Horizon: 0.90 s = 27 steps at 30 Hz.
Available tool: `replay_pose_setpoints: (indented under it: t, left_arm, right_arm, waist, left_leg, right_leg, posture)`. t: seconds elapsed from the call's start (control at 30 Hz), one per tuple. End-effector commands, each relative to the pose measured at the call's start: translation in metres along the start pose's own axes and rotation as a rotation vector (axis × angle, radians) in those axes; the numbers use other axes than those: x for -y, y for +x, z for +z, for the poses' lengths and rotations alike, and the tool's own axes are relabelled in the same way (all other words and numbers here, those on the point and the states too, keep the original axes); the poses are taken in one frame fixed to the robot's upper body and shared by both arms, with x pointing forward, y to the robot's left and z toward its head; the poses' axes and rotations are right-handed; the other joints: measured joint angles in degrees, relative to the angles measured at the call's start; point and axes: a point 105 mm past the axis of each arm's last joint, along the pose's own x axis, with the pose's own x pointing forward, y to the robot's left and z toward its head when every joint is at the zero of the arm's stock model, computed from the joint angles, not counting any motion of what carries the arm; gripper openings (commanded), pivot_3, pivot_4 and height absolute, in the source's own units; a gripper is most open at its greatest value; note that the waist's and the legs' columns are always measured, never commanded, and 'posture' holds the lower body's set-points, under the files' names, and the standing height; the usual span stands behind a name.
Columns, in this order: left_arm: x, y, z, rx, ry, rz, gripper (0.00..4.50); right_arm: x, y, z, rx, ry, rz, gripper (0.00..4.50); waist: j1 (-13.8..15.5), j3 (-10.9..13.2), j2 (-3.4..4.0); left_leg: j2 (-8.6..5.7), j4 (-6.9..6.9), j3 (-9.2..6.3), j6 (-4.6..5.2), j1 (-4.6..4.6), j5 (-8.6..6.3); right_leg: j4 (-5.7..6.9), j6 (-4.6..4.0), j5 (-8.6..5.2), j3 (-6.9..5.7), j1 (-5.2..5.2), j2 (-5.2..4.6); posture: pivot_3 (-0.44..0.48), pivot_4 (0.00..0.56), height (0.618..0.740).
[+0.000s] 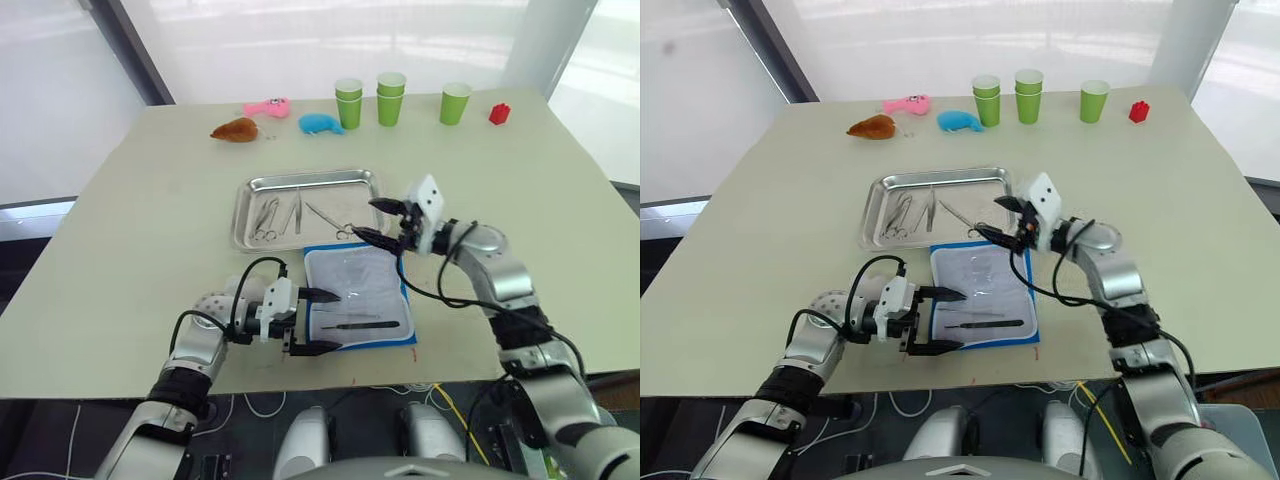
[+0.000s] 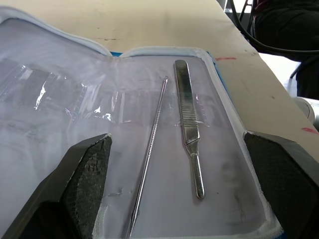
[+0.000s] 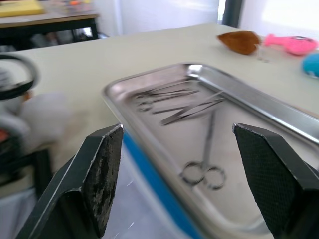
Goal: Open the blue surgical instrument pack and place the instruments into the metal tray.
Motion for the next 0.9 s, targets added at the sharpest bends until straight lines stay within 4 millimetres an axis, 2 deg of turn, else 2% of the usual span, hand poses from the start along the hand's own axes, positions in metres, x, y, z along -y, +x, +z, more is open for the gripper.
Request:
replay_pose_setpoints:
  t: [0.03, 0.1, 0.13, 0.33, 0.5, 0.73, 0.9]
  left_arm:
    - [0.037, 0.006, -0.056, -0.148, -0.253, -0.072, 4.50]
    - [0.037, 0.006, -0.057, -0.147, -0.253, -0.072, 4.50]
    - [0.037, 0.006, -0.057, -0.147, -0.253, -0.073, 4.50]
    - [0.036, 0.006, -0.057, -0.145, -0.252, -0.073, 4.50]
    - [0.037, 0.004, -0.058, -0.149, -0.253, -0.075, 4.50]
    - [0.037, 0.000, -0.060, -0.156, -0.258, -0.075, 4.50]
    - [0.037, 0.000, -0.060, -0.157, -0.260, -0.077, 4.50]
  right_arm:
    - [-0.012, -0.024, 0.019, 0.043, -0.038, 0.092, 3.66]
    - [-0.015, -0.037, 0.022, 0.034, -0.045, 0.121, 4.38]
    - [-0.017, -0.046, 0.024, 0.029, -0.053, 0.134, 4.46]
    - [-0.026, -0.099, 0.037, -0.027, -0.072, 0.216, 4.46]
    - [-0.026, -0.133, 0.050, -0.069, -0.096, 0.241, 4.46]
    - [-0.028, -0.163, 0.070, -0.162, -0.141, 0.290, 4.46]
    - [-0.027, -0.163, 0.074, -0.184, -0.161, 0.295, 4.46]
  waist:
    - [-0.08, 0.06, -0.08]
    - [-0.14, 0.09, -0.10]
    - [-0.07, 0.09, -0.11]
    - [0.22, 0.10, -0.09]
    - [0.16, 0.12, -0.11]
    - [0.18, 0.15, -0.06]
    - [0.18, 0.15, -0.06]
  left_leg:
    - [-0.01, 0.00, 0.01, 0.00, 0.00, 0.00]
    - [0.01, 0.00, -0.01, 0.01, 0.03, -0.01]
    - [0.01, 0.00, -0.02, 0.01, 0.03, -0.01]
    - [-0.03, -0.04, 0.00, 0.07, 0.01, -0.06]
    - [-0.02, -0.05, -0.05, 0.08, 0.03, -0.06]
    - [-0.03, -0.10, -0.03, 0.07, 0.02, -0.07]
    - [-0.02, -0.19, -0.03, 0.07, 0.06, -0.07]
  right_leg:
    - [-0.01, 0.00, 0.00, 0.02, 0.00, 0.00]
    - [0.01, 0.01, -0.01, 0.00, -0.02, 0.02]
    - [0.01, 0.01, -0.01, 0.00, -0.02, 0.03]
    - [-0.16, 0.06, -0.04, 0.01, -0.02, -0.01]
    - [-0.16, 0.06, -0.05, -0.03, -0.04, 0.00]
    - [-0.23, 0.06, -0.05, -0.03, -0.05, -0.02]
    - [-0.30, 0.06, -0.05, -0.04, -0.04, -0.01]
  posture:
    - [0.000, 0.150, 0.740]
    - [0.000, 0.150, 0.740]
    - [0.000, 0.150, 0.740]
    - [0.000, 0.150, 0.740]
    - [0.000, 0.150, 0.740]
    - [0.000, 0.150, 0.740]
    - [0.000, 0.150, 0.740]
